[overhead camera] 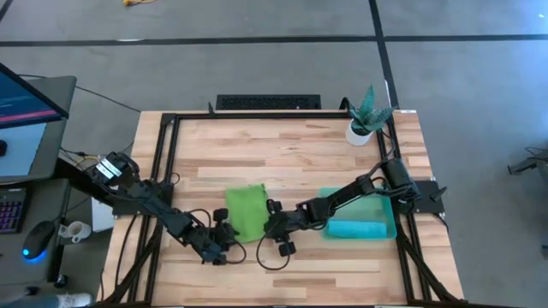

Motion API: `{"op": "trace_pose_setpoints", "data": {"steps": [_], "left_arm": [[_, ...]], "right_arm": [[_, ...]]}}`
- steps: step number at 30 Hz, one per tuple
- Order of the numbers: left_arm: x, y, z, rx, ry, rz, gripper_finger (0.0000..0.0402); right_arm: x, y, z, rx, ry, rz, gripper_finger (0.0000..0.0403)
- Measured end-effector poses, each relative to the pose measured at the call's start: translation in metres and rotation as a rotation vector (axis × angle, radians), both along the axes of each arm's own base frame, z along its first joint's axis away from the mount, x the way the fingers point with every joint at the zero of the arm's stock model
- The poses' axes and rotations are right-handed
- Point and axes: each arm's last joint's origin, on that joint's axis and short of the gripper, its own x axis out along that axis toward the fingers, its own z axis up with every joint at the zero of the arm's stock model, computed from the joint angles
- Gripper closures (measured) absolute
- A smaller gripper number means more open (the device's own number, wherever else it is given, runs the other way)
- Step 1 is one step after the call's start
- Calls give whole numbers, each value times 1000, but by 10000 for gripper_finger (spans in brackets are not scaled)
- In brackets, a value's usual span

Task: Roll microfiber towels into tight, uniform cylinder then place into a basket
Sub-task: Roll the green microfiber towel

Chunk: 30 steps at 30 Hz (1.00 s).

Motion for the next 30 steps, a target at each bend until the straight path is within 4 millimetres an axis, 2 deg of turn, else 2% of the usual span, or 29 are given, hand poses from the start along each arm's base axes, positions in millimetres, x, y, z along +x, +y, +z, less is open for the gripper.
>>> {"op": "trace_pose_setpoints", "data": {"steps": [5,7,15,19,21,24,30], "left_arm": [[2,-2,3,-28,-14,-46,374],[2,-2,8,-60,-23,-54,391],[11,-16,47,-321,-64,-125,381],[16,-23,62,-496,-43,-95,387],[15,-24,63,-546,3,-62,388],[12,-21,58,-561,76,38,387],[8,-7,51,-569,162,270,385]], "right_arm": [[-3,0,5,15,19,9,358],[-6,2,10,40,38,1,386],[-17,26,38,292,90,-27,378],[-13,40,53,424,165,-30,393],[-10,43,61,426,169,-33,396],[-4,36,67,395,146,-82,388],[7,1,68,435,174,-234,390]]}}
